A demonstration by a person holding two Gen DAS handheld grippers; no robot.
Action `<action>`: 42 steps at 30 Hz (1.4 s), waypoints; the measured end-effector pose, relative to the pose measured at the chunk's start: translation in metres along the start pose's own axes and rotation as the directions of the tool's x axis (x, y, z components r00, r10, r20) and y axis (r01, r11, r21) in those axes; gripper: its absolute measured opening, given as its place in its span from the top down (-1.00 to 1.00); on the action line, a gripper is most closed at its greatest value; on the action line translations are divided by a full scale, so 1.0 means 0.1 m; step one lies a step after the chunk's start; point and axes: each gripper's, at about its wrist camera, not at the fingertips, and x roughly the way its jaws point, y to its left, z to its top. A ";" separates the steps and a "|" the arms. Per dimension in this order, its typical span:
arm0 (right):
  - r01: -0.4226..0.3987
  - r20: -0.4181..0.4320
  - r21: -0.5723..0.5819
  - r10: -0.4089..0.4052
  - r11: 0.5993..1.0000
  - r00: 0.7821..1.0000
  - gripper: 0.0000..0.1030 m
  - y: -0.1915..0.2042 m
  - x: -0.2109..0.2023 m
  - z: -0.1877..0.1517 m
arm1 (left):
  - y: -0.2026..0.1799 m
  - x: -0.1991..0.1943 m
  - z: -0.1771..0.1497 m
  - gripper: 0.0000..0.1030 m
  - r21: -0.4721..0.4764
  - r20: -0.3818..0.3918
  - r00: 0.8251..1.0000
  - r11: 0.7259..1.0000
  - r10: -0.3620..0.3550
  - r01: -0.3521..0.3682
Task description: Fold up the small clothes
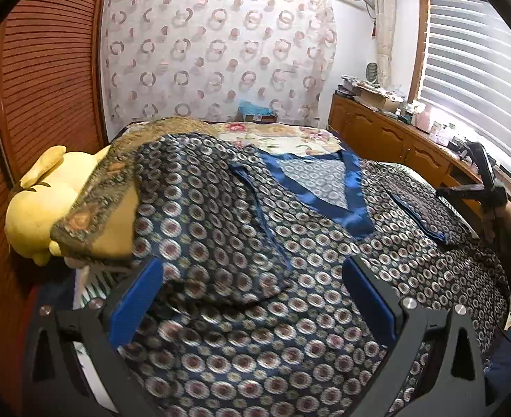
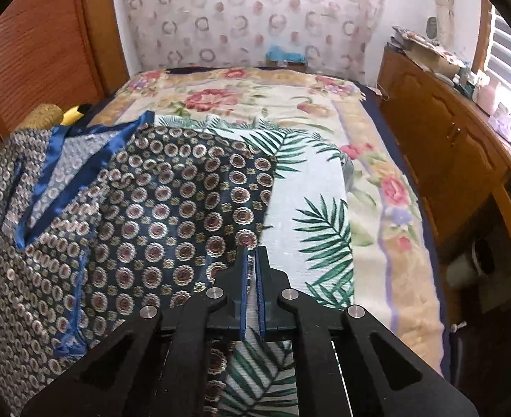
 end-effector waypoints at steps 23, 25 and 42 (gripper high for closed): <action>-0.013 0.009 0.002 0.013 1.000 1.000 0.26 -0.13 0.36 0.19 | 1.16 0.91 0.83 -0.21 -0.070 -0.112 0.991 0.994 0.073 -0.081; -0.013 0.030 -0.008 0.014 1.000 0.999 0.25 -0.12 0.36 0.15 | 1.21 1.01 0.89 -0.21 -0.075 -0.123 0.989 0.993 0.077 -0.086; -0.025 0.032 0.000 0.025 1.000 0.999 0.24 -0.15 0.37 0.14 | 1.28 1.60 1.06 -0.21 -0.096 -0.201 0.978 0.993 0.046 -0.067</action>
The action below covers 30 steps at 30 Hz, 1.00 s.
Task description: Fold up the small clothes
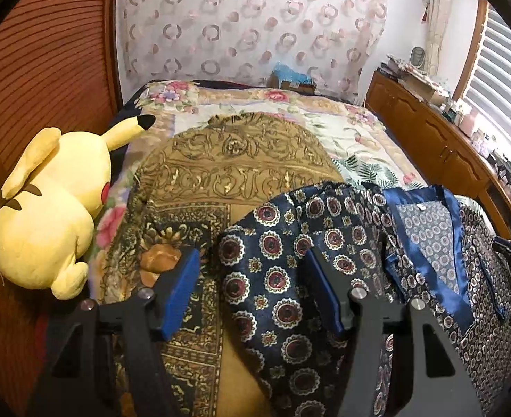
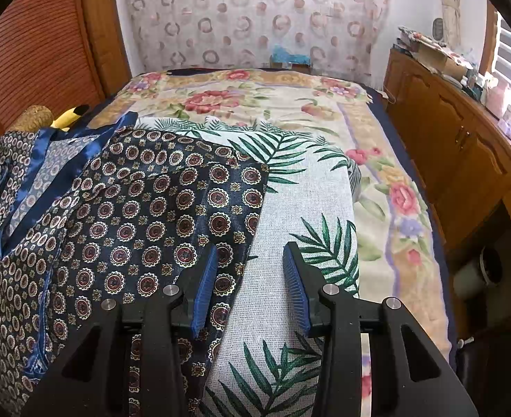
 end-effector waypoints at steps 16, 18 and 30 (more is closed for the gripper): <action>0.000 0.000 -0.001 0.000 1.000 1.000 0.24 0.00 0.00 0.00 | -0.34 -0.42 -0.08 0.96 0.104 0.099 0.994 0.994 -0.047 0.037; 0.004 -0.001 -0.007 -0.004 1.000 1.000 0.23 0.01 0.00 0.01 | -0.43 -0.53 -0.14 0.97 0.117 0.120 0.991 0.992 -0.066 0.052; -0.008 -0.059 -0.011 0.007 1.000 0.998 0.26 0.04 0.21 0.27 | -0.89 -0.84 -0.47 0.97 0.199 0.137 0.983 0.975 -0.124 0.095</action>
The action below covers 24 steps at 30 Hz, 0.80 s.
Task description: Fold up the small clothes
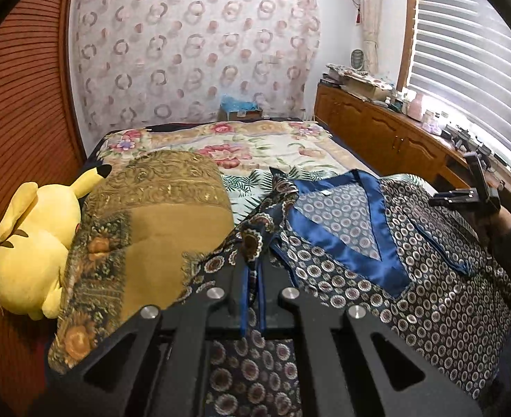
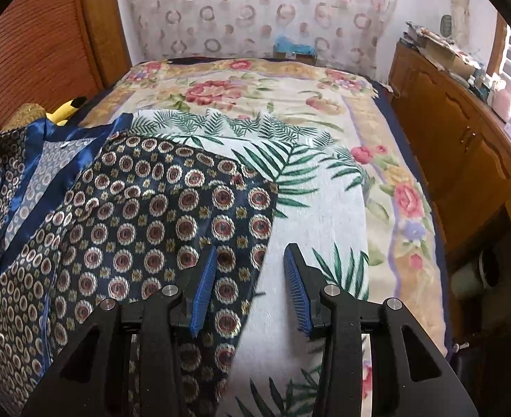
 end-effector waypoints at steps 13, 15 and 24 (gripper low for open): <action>-0.152 0.145 -0.075 0.161 0.986 0.976 0.96 0.51 -0.70 -0.15 | -0.19 -0.54 -0.27 0.98 -0.011 0.074 0.997 1.000 -0.009 0.010; -0.150 0.171 -0.083 0.163 0.985 0.972 0.97 0.60 -0.90 -0.25 | -0.22 -0.67 -0.35 0.98 -0.011 0.086 0.996 1.000 -0.005 0.006; -0.164 0.242 -0.055 0.173 0.985 0.955 0.99 0.73 -1.52 -0.86 | -0.24 -1.11 -0.93 0.98 -0.078 0.109 0.994 0.997 -0.002 0.011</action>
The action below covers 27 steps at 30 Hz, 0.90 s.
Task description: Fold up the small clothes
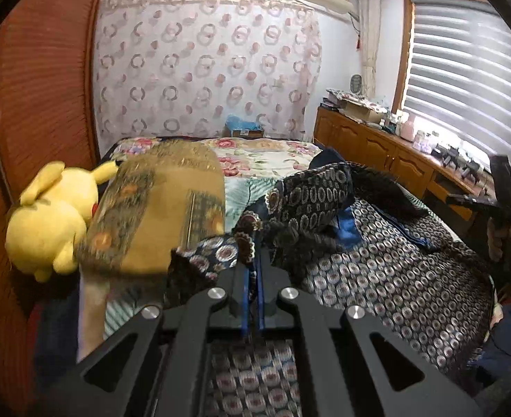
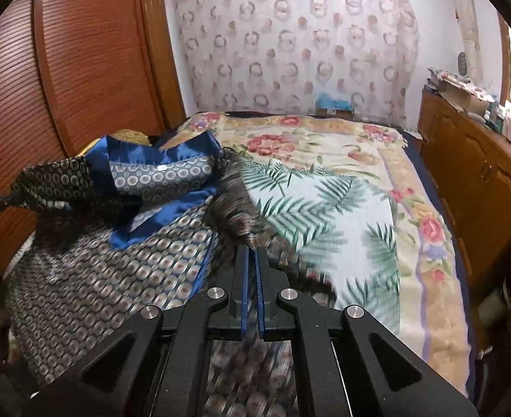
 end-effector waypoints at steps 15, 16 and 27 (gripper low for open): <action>0.048 -0.050 -0.057 -0.051 0.997 0.997 0.29 0.18 0.13 -0.16 | 0.03 -0.06 -0.37 0.98 -0.044 -0.039 0.999 0.999 0.020 -0.021; 0.047 -0.069 -0.081 -0.052 0.996 0.996 0.29 0.22 0.22 -0.13 | 0.02 -0.06 -0.37 0.98 -0.043 -0.039 0.999 0.999 0.018 -0.020; 0.121 -0.180 -0.303 -0.182 0.945 0.967 0.13 0.56 1.06 -0.02 | -0.01 0.02 -0.40 0.98 -0.038 -0.054 0.999 0.999 0.004 -0.006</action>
